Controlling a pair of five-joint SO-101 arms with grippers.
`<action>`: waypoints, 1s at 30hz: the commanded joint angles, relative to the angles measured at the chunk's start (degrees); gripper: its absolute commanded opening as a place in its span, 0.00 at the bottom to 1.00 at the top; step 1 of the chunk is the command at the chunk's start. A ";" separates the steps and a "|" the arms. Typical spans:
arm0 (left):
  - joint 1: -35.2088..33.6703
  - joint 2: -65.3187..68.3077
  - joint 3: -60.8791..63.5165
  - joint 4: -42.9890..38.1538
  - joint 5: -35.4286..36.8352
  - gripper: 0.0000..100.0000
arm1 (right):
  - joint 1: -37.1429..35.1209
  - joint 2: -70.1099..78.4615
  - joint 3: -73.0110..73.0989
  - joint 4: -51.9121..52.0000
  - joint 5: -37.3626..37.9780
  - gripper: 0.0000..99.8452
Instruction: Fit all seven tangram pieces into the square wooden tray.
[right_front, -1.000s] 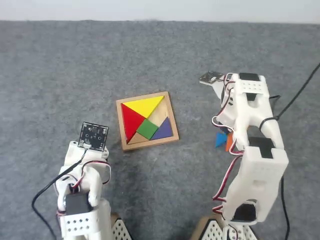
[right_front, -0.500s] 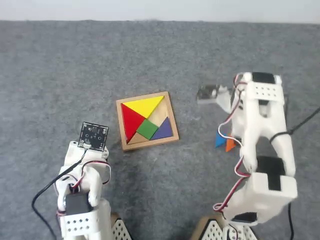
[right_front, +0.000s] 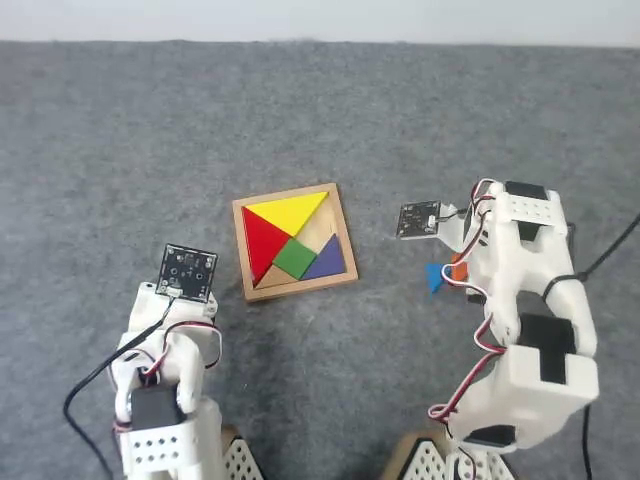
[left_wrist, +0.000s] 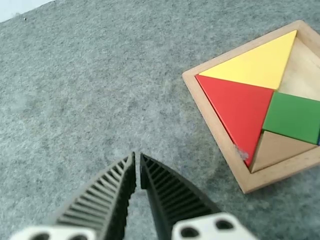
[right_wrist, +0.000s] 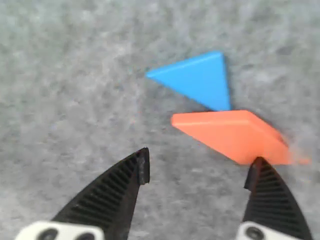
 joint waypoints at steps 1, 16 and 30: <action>-0.18 -1.23 -0.31 -1.32 -0.53 0.01 | -0.40 2.86 -0.09 -2.59 -1.41 0.25; -0.18 -1.23 -0.31 -1.41 -0.53 0.01 | -1.27 -6.20 -7.91 7.43 -13.89 0.19; -0.18 -1.23 -0.31 -1.23 -0.53 0.01 | -5.93 -4.79 -7.38 6.73 -119.30 0.19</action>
